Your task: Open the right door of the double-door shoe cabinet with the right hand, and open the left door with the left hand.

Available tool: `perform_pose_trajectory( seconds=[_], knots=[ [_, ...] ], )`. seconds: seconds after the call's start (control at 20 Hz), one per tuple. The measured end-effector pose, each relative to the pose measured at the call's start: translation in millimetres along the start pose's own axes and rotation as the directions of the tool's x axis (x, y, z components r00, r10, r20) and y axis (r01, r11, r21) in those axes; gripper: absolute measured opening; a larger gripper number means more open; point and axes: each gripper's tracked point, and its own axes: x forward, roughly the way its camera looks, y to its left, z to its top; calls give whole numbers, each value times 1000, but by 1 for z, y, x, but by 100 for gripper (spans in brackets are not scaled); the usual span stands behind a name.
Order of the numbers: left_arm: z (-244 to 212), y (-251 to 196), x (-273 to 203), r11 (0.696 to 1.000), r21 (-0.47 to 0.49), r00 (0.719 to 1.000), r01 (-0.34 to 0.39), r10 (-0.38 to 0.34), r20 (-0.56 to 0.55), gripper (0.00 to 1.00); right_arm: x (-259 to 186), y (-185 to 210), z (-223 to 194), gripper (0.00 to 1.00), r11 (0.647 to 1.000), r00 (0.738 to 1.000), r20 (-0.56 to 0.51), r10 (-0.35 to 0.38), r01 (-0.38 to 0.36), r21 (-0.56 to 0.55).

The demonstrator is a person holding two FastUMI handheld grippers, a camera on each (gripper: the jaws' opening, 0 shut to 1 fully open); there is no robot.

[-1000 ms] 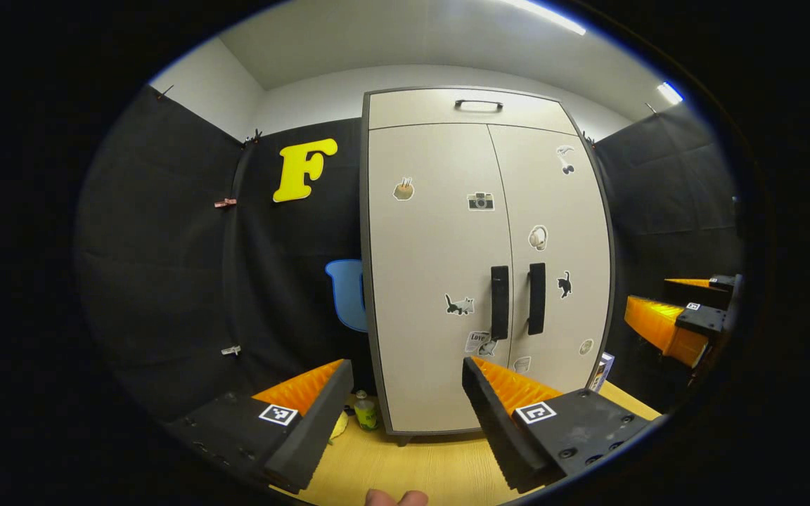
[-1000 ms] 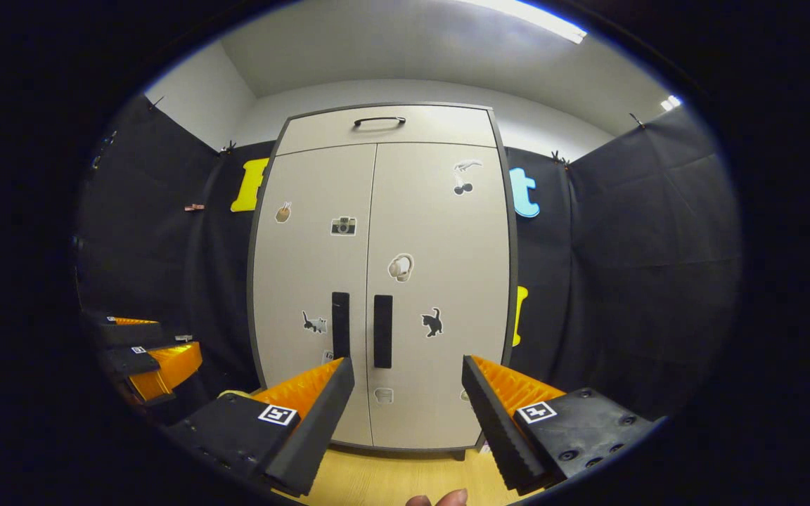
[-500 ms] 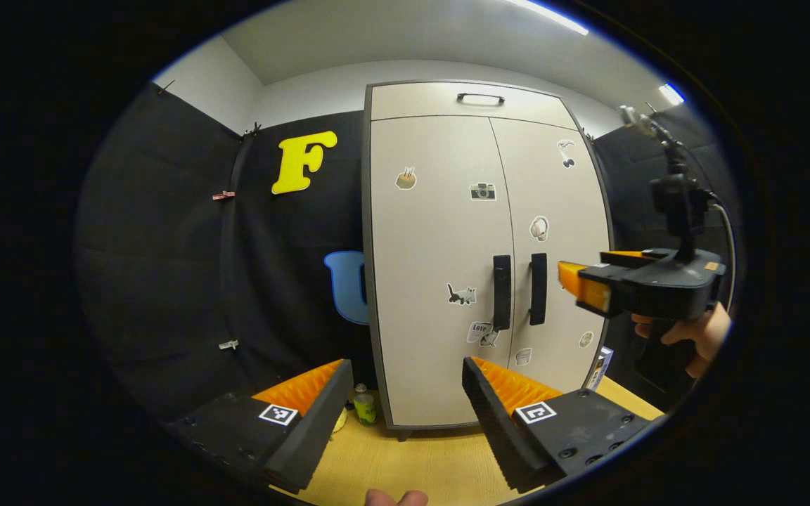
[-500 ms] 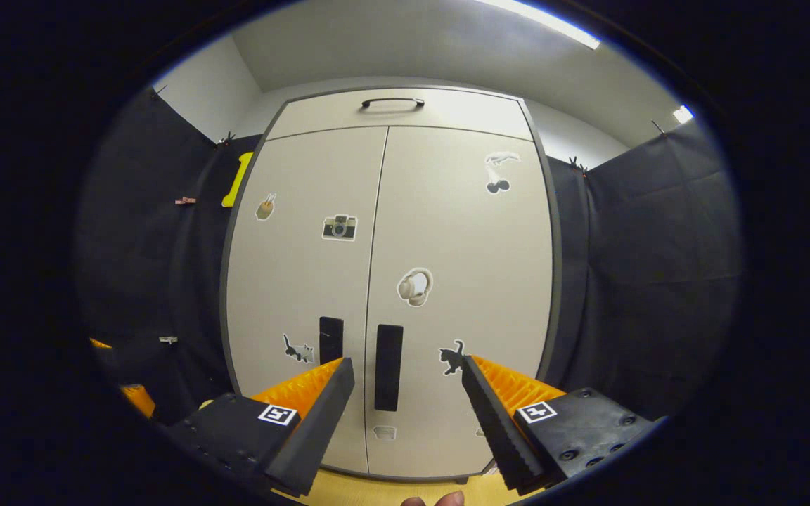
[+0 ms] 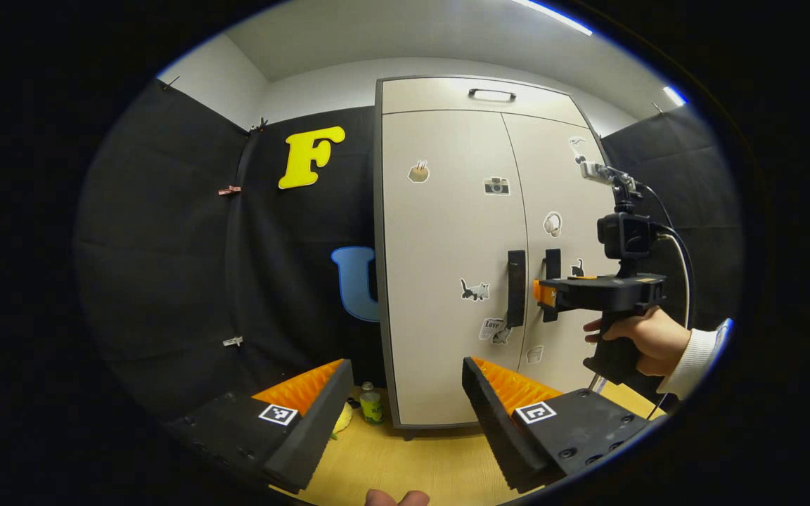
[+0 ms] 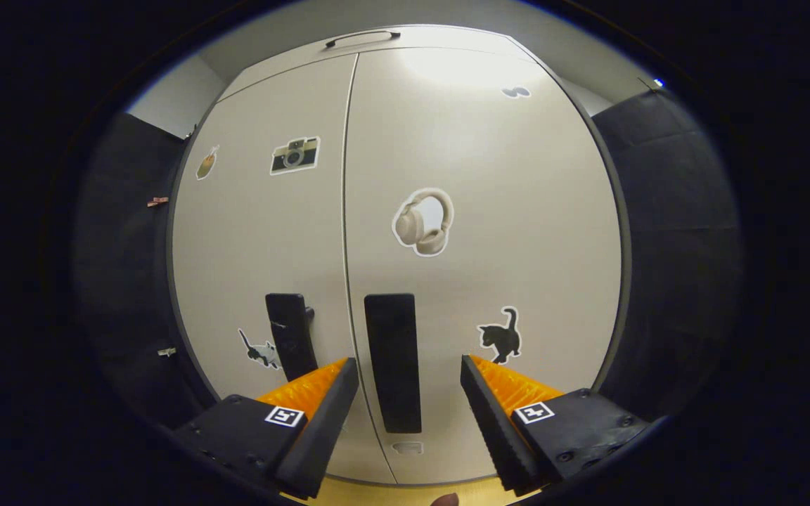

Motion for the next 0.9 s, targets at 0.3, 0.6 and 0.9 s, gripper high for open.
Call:
perform_pose_trajectory(
  seconds=[0.3, 0.6, 0.9],
  knots=[
    [-2, 4, 6, 1000, -21, 1000, -15, 15, -4, 96, 9, 8, -5, 46, 999, 1000, -1, -16, 16, -41],
    [-10, -1, 7, 999, -38, 1000, -17, 16, -22, 96, 8, 7, -6, 30, 996, 999, -23, -43, 41, -79],
    [-13, 0, -4, 999, -43, 999, -27, 26, -31, 96, 5, 5, -6, 28, 997, 996, -54, -71, 70, -13]
  ],
)
